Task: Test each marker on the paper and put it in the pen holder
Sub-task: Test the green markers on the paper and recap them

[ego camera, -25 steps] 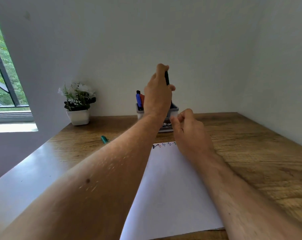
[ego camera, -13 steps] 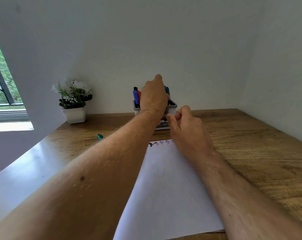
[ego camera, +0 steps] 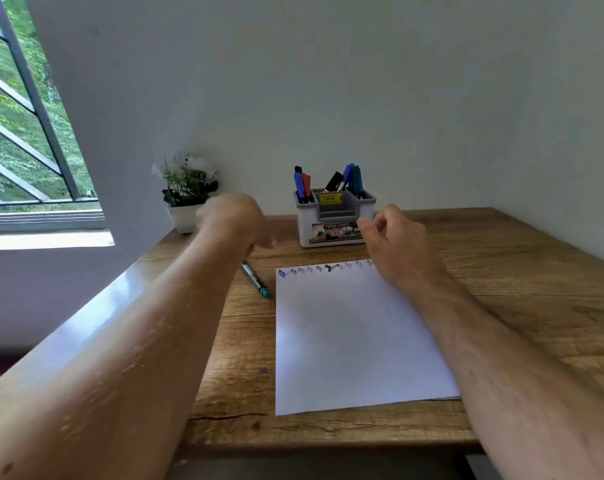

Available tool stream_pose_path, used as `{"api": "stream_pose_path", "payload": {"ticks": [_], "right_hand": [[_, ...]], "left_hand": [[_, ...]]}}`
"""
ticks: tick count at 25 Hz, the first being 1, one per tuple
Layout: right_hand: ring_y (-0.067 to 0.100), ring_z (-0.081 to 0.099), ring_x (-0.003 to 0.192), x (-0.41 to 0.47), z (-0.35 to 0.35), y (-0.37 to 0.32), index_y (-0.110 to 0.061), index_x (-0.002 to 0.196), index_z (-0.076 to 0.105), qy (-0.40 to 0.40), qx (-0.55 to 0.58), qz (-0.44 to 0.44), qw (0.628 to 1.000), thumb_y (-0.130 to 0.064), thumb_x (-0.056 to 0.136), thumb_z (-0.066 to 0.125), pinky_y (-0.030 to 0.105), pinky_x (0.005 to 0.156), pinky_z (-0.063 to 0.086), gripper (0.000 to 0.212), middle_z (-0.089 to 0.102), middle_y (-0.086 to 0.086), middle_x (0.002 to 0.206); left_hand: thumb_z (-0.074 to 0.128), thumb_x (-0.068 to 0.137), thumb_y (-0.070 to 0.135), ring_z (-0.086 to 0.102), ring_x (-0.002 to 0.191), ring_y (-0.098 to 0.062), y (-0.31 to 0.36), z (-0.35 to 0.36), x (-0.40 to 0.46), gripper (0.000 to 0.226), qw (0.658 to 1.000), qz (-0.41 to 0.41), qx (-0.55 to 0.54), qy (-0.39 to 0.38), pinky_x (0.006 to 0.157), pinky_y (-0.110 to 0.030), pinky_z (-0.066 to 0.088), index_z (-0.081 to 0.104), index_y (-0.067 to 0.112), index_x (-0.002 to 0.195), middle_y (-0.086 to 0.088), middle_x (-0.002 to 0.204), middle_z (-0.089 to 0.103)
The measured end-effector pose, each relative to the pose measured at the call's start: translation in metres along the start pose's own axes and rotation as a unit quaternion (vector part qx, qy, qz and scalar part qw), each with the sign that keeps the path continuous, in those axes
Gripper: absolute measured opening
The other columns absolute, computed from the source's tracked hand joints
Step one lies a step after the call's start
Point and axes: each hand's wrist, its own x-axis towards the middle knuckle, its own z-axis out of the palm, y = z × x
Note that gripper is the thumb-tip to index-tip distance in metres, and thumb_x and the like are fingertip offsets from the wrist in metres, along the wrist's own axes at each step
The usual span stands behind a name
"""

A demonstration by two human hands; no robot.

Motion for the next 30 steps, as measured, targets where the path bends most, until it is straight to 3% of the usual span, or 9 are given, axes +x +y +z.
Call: {"api": "stream_pose_path", "payload": {"ticks": [4,8,11,15,18,21,23,27,30], "right_hand": [[0.015,0.057,0.068,0.000,0.001,0.003,-0.019,0.088,0.053,0.003,-0.001,0.003,1.000,-0.047,0.098,0.049,0.027,0.055,0.035,0.031,0.060,-0.003,0.076],[0.017,0.057,0.066,0.001,0.000,0.003,-0.017,0.086,0.054,0.004,-0.014,0.000,1.000,-0.049,0.098,0.048,0.028,0.054,0.036,0.034,0.059,-0.003,0.072],[0.011,0.054,0.062,0.000,0.000,0.000,-0.018,0.085,0.054,-0.001,-0.021,-0.005,1.000,-0.051,0.099,0.046,0.025,0.050,0.032,0.037,0.058,-0.004,0.070],[0.006,0.050,0.059,-0.002,-0.002,-0.006,-0.018,0.080,0.054,-0.014,-0.030,-0.017,0.999,-0.051,0.099,0.045,0.024,0.048,0.028,0.039,0.057,-0.004,0.068],[0.005,0.048,0.056,-0.004,-0.006,-0.012,-0.023,0.072,0.049,-0.026,-0.037,-0.042,0.998,-0.050,0.100,0.045,0.024,0.047,0.027,0.039,0.053,-0.006,0.064],[0.007,0.051,0.055,-0.007,-0.007,-0.016,-0.026,0.070,0.048,-0.032,-0.013,-0.088,0.996,-0.050,0.100,0.042,0.025,0.046,0.031,0.039,0.054,-0.007,0.062],[0.014,0.058,0.059,-0.009,-0.008,-0.018,-0.023,0.079,0.057,-0.032,0.032,-0.117,0.992,-0.056,0.098,0.037,0.029,0.048,0.041,0.043,0.061,-0.003,0.065],[0.009,0.066,0.071,-0.010,-0.011,-0.017,-0.025,0.104,0.064,-0.028,0.110,-0.114,0.987,-0.064,0.091,0.040,0.029,0.058,0.051,0.048,0.069,-0.005,0.076],[0.008,0.066,0.071,-0.009,-0.010,-0.015,-0.025,0.108,0.067,-0.029,0.107,-0.120,0.987,-0.048,0.096,0.055,0.028,0.059,0.052,0.029,0.069,-0.008,0.077]], "left_hand": [[0.081,0.062,0.065,0.073,0.083,-0.021,-0.017,0.017,0.001,0.058,0.998,-0.054,0.033,-0.022,0.079,-0.036,0.060,0.072,0.015,0.092,-0.003,0.087,0.074],[0.087,0.066,0.050,0.071,0.082,-0.024,-0.012,0.019,0.001,0.047,0.998,-0.054,0.009,-0.007,0.064,-0.032,0.057,0.070,0.013,0.089,-0.005,0.087,0.072],[0.085,0.071,0.038,0.069,0.076,-0.023,-0.008,0.023,0.001,0.033,0.999,-0.043,-0.030,0.002,0.060,-0.032,0.055,0.068,0.012,0.081,-0.005,0.079,0.070],[0.076,0.080,0.031,0.066,0.047,-0.015,-0.009,0.019,-0.001,0.025,0.982,-0.035,-0.186,0.018,0.056,-0.027,0.057,0.071,0.009,0.070,-0.002,0.053,0.070],[0.076,0.081,0.037,0.068,0.055,-0.013,-0.008,0.008,-0.005,0.029,0.929,0.009,-0.356,0.096,0.063,-0.029,0.059,0.074,0.009,0.073,-0.002,0.062,0.072],[0.074,0.086,0.026,0.067,0.055,-0.013,0.006,0.002,-0.024,0.021,0.801,0.083,-0.592,0.036,0.058,-0.028,0.059,0.074,0.005,0.086,-0.006,0.069,0.074],[0.072,0.089,0.021,0.067,0.056,-0.014,0.018,0.004,-0.035,0.019,0.750,0.119,-0.650,-0.012,0.061,-0.030,0.062,0.070,0.003,0.094,-0.007,0.070,0.074],[0.072,0.089,0.015,0.071,0.067,-0.018,0.034,0.014,-0.045,0.028,0.716,0.163,-0.674,-0.081,0.058,-0.026,0.061,0.065,-0.002,0.110,-0.018,0.089,0.076],[0.074,0.086,0.011,0.068,0.072,-0.018,0.038,0.021,-0.047,0.023,0.700,0.188,-0.678,-0.123,0.055,-0.022,0.058,0.068,-0.002,0.105,-0.019,0.092,0.072]]}}
